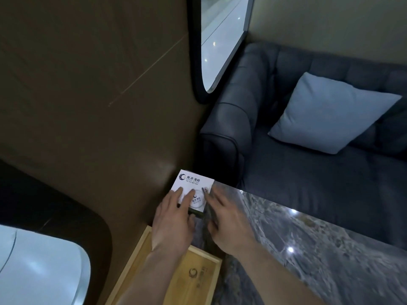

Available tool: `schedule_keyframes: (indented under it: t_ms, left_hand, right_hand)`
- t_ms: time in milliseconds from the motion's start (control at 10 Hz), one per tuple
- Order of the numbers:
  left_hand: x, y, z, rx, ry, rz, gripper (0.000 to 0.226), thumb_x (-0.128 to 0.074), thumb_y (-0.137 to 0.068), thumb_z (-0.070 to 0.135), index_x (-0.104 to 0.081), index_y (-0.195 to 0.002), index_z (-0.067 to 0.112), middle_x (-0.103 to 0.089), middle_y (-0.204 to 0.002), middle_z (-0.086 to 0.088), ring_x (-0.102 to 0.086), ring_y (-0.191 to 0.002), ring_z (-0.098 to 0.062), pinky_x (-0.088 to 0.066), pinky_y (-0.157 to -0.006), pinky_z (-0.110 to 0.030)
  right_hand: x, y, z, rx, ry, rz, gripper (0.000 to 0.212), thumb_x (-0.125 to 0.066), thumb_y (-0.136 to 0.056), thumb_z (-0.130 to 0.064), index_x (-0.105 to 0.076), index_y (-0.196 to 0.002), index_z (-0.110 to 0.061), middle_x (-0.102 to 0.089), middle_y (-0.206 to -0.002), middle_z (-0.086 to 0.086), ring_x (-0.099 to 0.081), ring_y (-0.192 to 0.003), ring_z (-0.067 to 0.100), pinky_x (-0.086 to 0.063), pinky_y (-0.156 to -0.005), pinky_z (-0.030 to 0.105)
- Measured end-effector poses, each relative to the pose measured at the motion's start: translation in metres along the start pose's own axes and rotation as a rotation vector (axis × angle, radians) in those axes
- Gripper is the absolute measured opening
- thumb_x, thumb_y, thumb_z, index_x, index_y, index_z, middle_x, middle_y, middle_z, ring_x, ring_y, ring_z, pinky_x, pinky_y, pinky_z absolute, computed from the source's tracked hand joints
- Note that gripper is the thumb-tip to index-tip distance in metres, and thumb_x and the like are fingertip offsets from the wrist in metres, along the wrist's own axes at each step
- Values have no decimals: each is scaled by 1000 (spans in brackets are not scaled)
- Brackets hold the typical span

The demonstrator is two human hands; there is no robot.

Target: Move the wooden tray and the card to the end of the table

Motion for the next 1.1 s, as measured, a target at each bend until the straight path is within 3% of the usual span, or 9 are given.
schedule_keyframes:
  t_ms: [100, 200, 400, 600, 700, 900, 1100]
  left_hand:
    - [-7, -5, -1, -1, -39, -49, 61, -47, -99, 41, -21, -154, 42, -18, -167, 6, -8, -155, -19, -20, -124, -41]
    - [-6, -9, -4, 12, -41, -55, 57, -42, -101, 44, -22, -154, 43, -18, -167, 6, -7, -155, -18, -21, -124, -40]
    - [-8, -15, -10, 11, -12, -73, 62, -46, -99, 43, -19, -154, 45, -12, -168, 9, 2, -155, -15, -29, -119, -42]
    - [-8, -19, -16, -8, -34, -69, 64, -47, -97, 43, -18, -154, 43, -12, -168, 7, 1, -156, -18, -24, -121, -41]
    - [-9, -18, -14, -28, -26, -78, 65, -45, -97, 44, -16, -156, 42, -9, -169, 4, 2, -156, -20, -18, -124, -41]
    - [-6, -15, -8, -35, -41, -84, 70, -44, -97, 45, -10, -158, 39, -3, -170, 1, 8, -156, -21, -6, -127, -41]
    - [10, -5, 5, -40, -36, -64, 70, -43, -98, 45, -9, -158, 34, -4, -170, 2, 6, -156, -18, -2, -127, -39]
  right_hand:
    - [-10, -2, -5, 38, 48, -100, 71, -55, -96, -18, -23, -159, -22, -5, -170, -7, -2, -156, 14, -27, -123, 34]
    - [-14, -9, -4, 27, 50, -115, 69, -53, -97, -19, -24, -159, -20, -2, -171, -7, -1, -156, 13, -27, -123, 35]
    - [-17, -18, -5, -9, -16, -134, 72, -56, -95, -18, -22, -159, -20, 3, -170, -9, -25, -152, 20, -42, -114, 41]
    - [-21, -21, -9, -10, -64, -145, 73, -52, -96, -22, -17, -160, -20, 11, -169, -11, -37, -146, 24, -48, -107, 41]
    - [-23, -22, -8, -11, -66, -140, 75, -52, -95, -26, -14, -160, -23, 14, -169, -13, -32, -148, 21, -50, -104, 41]
    - [-19, -18, -4, -3, -64, -98, 80, -54, -94, -28, -10, -161, -26, 12, -168, -16, -3, -155, 8, -39, -116, 34]
    - [14, -1, 7, -59, -5, 18, 84, -57, -91, -41, -12, -161, -26, 1, -171, -6, -10, -155, 17, -32, -120, 36]
Point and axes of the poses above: each hand's wrist, its own y-axis away from the middle knuckle, its own x-axis out of the back of the hand, z = x × y, the point moved 8 cm from there along -y, towards the middle knuckle
